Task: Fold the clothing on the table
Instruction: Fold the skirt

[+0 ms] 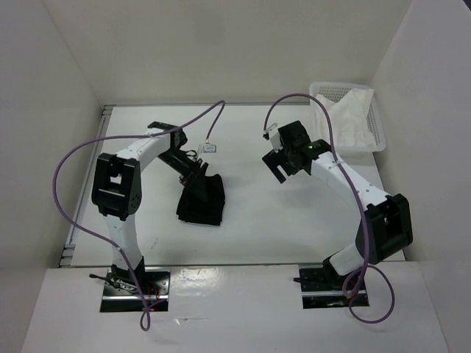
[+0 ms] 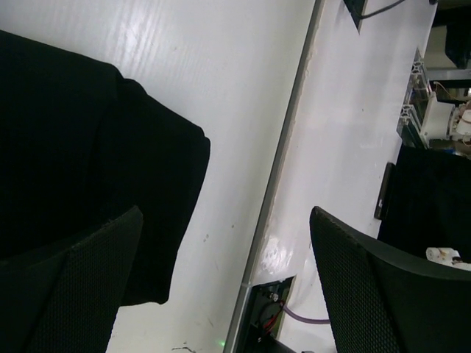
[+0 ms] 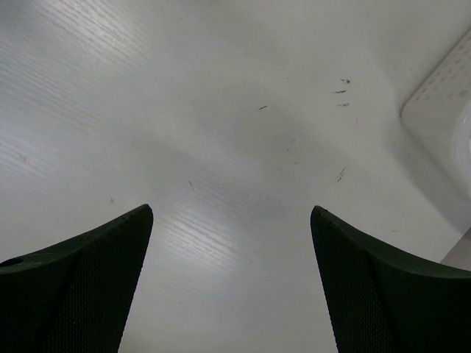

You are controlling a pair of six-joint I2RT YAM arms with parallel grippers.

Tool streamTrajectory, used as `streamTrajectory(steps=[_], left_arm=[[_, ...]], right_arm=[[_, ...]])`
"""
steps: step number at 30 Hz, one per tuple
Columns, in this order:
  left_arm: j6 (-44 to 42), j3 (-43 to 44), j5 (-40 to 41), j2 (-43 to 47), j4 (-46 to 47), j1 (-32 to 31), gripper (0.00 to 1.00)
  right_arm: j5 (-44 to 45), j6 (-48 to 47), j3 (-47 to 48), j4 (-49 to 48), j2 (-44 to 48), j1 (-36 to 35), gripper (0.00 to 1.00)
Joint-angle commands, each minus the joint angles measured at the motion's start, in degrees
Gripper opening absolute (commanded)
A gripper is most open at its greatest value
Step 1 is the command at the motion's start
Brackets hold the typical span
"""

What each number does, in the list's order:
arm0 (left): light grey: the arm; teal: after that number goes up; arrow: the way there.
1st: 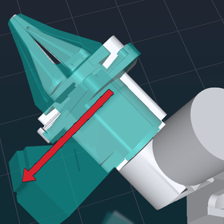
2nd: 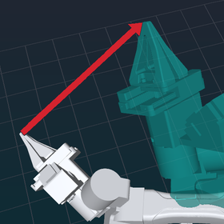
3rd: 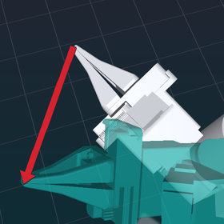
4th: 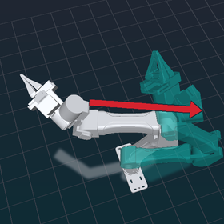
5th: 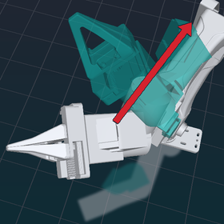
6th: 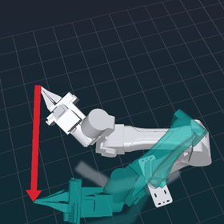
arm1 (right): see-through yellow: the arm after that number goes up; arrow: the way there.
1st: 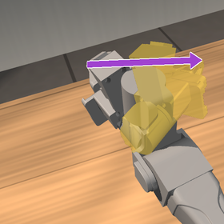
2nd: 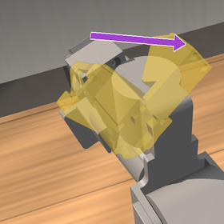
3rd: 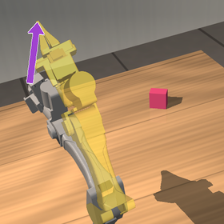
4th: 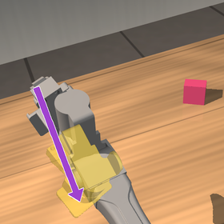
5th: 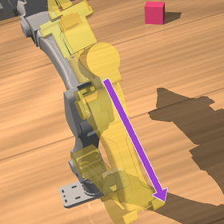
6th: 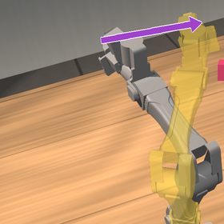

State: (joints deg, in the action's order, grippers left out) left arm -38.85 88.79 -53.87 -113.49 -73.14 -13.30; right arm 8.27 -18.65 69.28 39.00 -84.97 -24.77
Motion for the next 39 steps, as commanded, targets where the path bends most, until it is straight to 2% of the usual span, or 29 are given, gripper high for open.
streamTrajectory(steps=[1, 19, 23, 26, 30, 35, 38, 39], left_arm=[[-4.56, -1.25, -2.65, -0.68, -1.04, -0.67, 1.00], [-2.46, 6.83, -1.42, -19.03, 5.73, 0.90, 1.00], [-2.46, 7.35, -0.63, -19.57, 5.83, 1.52, 1.00], [-1.94, 9.11, -0.63, -16.33, 3.72, 2.14, 1.00], [-0.36, 15.51, -0.10, -7.30, 0.03, 3.28, 1.00], [6.32, 21.41, 5.42, 4.58, -1.21, 4.42, 1.00], [14.22, 19.94, 10.25, 13.36, 5.01, 7.67, 1.00], [18.07, 15.40, 11.84, 18.43, 7.03, 8.81, 1.00]], right_arm=[[-1.51, 1.08, 2.71, -0.77, -1.25, 0.08, 0.92], [-3.09, 1.08, 4.03, 0.37, -3.62, 0.08, 0.92], [-3.09, 1.08, 3.50, 0.37, -3.62, 0.08, 0.92], [-3.09, 1.08, 2.88, 0.37, -3.10, 0.08, 0.92], [-3.61, 0.55, 2.88, 0.37, -0.73, 0.08, 0.92], [-2.91, 0.02, 0.34, 0.37, 4.36, 0.08, 0.92], [-0.28, 0.02, -3.00, -1.30, 8.58, 0.60, 0.93], [0.60, 0.02, -4.31, -2.60, 9.46, 1.48, 0.93]])
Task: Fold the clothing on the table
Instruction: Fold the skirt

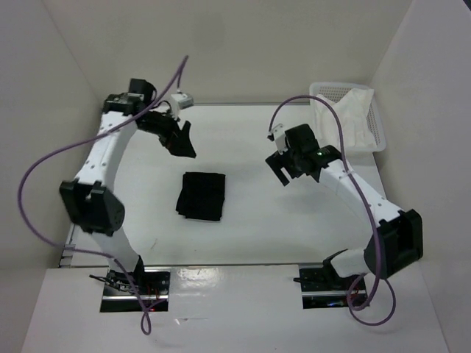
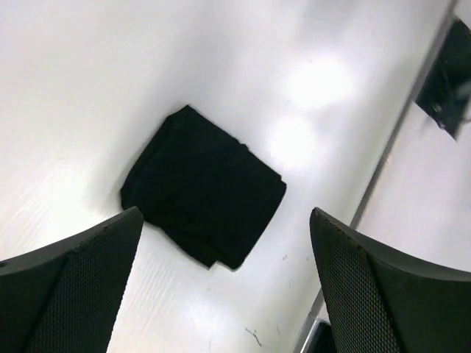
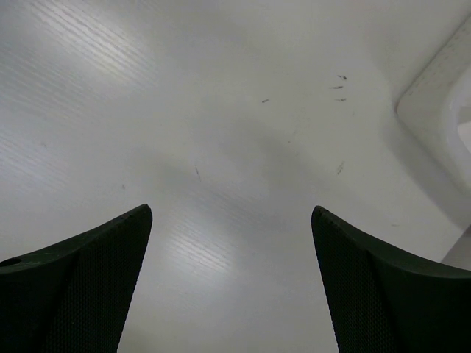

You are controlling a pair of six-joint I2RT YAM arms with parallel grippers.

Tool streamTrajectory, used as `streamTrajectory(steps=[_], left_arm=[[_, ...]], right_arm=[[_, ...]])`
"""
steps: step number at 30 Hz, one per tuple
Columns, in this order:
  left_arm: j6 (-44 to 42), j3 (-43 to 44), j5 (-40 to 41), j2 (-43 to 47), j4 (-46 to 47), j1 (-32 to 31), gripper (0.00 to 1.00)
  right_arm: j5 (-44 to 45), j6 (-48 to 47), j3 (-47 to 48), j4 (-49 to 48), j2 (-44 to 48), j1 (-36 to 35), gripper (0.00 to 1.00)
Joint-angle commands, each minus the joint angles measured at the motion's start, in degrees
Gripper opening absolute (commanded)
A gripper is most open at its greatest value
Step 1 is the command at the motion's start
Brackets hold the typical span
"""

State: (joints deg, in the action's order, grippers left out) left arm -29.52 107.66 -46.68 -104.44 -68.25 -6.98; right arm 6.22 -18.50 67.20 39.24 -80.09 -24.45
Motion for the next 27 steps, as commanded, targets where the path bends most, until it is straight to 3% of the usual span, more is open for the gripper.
streamTrajectory(steps=[1, 3, 7, 11, 17, 27], left_arm=[[10.86, -6.72, 6.40, 12.13, 7.46, 5.29, 1.00], [16.03, -14.10, 12.09, 20.10, 12.50, 8.64, 1.00], [22.98, -36.13, 21.96, 32.88, 26.65, 21.62, 1.00], [24.86, -44.88, 26.64, 41.76, 30.89, 28.15, 1.00], [23.45, -49.21, 25.85, 43.36, 31.87, 36.32, 1.00], [22.13, -49.74, 21.19, 43.01, 32.92, 41.08, 1.00]], right_arm=[[2.66, 0.74, -2.77, -3.38, 6.68, 3.24, 0.93], [2.13, 3.28, -4.35, -4.43, 8.63, 6.67, 0.93], [-1.47, 8.38, -9.00, -10.48, 17.57, 20.01, 0.96], [-0.87, 11.64, -14.27, -12.69, 23.38, 27.94, 0.99], [0.55, 12.26, -14.99, -12.79, 25.34, 35.07, 0.99], [-0.76, 11.65, -15.70, -12.96, 27.18, 39.12, 0.99]])
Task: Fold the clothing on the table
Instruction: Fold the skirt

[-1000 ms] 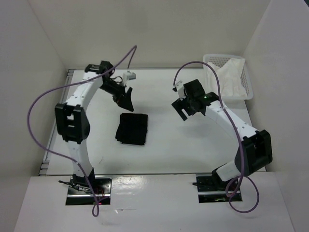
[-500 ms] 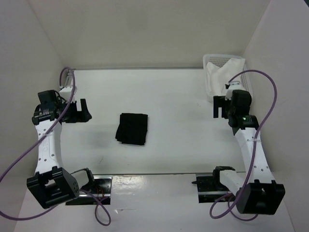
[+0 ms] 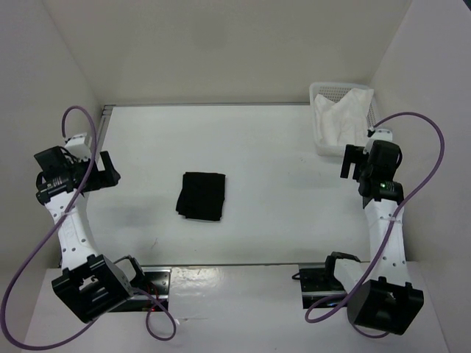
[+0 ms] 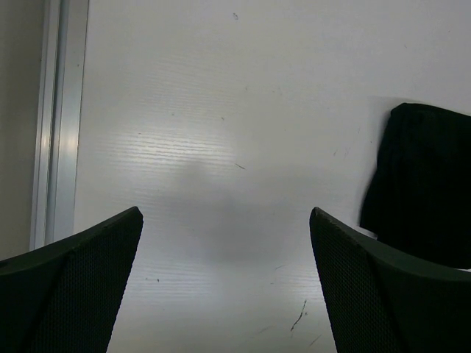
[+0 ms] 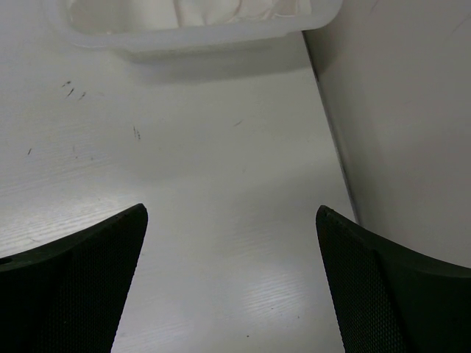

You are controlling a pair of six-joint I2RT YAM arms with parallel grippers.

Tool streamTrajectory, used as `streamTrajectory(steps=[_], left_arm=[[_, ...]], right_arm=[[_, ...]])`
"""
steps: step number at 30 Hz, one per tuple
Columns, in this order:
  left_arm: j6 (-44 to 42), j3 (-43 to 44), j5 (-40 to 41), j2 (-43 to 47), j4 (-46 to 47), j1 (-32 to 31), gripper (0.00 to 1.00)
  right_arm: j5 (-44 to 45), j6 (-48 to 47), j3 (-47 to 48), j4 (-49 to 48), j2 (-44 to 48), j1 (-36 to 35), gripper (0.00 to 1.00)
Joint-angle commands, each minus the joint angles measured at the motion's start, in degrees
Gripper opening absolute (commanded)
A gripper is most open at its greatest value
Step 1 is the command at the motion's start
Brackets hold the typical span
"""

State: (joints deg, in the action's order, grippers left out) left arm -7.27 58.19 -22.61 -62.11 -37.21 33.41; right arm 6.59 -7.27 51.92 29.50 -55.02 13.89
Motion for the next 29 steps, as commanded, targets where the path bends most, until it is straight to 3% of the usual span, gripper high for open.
streamTrajectory(steps=[1, 25, 29], left_arm=[[-0.64, -0.27, -2.88, 0.67, 1.88, 0.69, 1.00], [-1.17, -0.27, -4.64, 0.14, 1.88, 0.69, 1.00], [-1.17, -0.27, -4.64, 0.14, 1.88, 0.69, 1.00]], right_arm=[[-1.14, 0.41, -0.42, -3.22, 2.11, 0.79, 0.99], [0.88, -0.73, -0.94, -3.74, 3.17, 0.79, 0.99], [-2.55, -1.87, -0.94, -2.95, 3.87, 0.79, 0.99]])
